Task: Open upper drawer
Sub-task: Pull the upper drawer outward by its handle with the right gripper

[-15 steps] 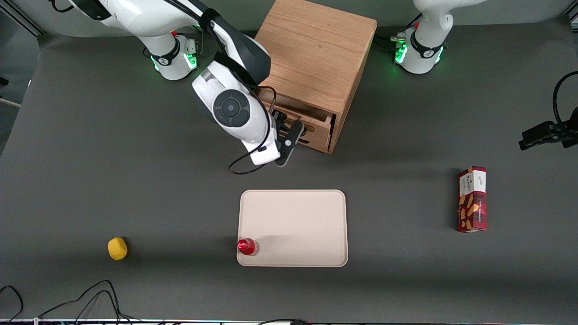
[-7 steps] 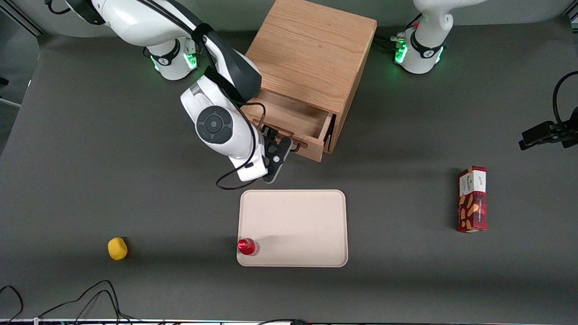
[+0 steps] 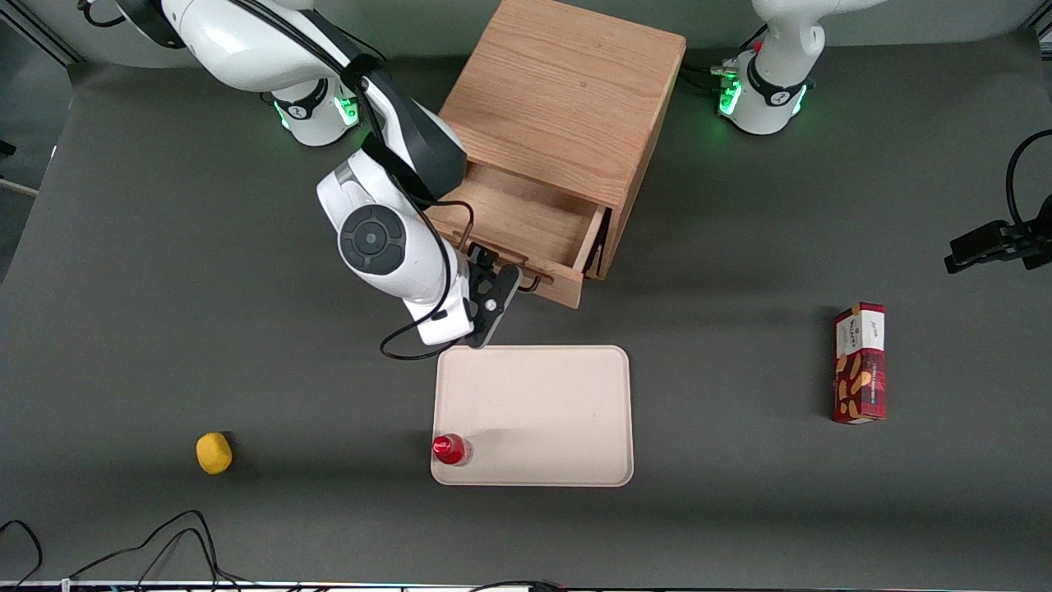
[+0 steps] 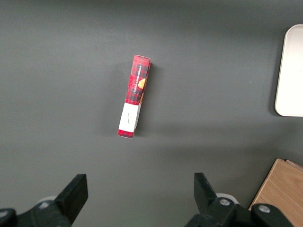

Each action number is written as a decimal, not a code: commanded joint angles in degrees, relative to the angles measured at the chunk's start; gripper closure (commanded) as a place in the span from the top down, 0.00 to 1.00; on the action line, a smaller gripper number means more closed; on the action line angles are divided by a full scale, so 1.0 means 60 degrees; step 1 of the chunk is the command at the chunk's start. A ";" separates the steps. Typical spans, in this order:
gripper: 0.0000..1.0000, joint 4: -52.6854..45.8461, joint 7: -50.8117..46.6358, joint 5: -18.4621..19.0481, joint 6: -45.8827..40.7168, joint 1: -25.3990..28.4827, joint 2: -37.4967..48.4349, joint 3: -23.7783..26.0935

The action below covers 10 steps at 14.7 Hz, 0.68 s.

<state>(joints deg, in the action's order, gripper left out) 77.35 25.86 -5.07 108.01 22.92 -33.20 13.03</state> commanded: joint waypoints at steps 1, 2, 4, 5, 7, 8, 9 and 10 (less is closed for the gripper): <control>1.00 -0.0454 0.0377 0.0083 0.0146 0.0003 -0.0209 -0.0179; 1.00 -0.0440 0.0465 0.0083 0.0234 0.0003 -0.0238 -0.0251; 1.00 -0.0440 0.0466 0.0083 0.0439 0.0003 -0.0297 -0.0325; 1.00 -0.0440 0.0480 0.0083 0.0556 0.0003 -0.0326 -0.0369; 1.00 -0.0455 0.0495 0.0083 0.0761 -0.0011 -0.0326 -0.0457; 1.00 -0.0455 0.0495 0.0083 0.0878 -0.0055 -0.0326 -0.0472; 1.00 -0.0455 0.0524 0.0083 0.0937 -0.0099 -0.0326 -0.0472; 1.00 -0.0455 0.0698 0.0098 0.0967 -0.0099 -0.0341 -0.0515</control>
<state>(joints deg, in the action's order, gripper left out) 76.59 27.86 -5.07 112.95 22.63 -33.93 10.28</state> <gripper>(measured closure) 0.000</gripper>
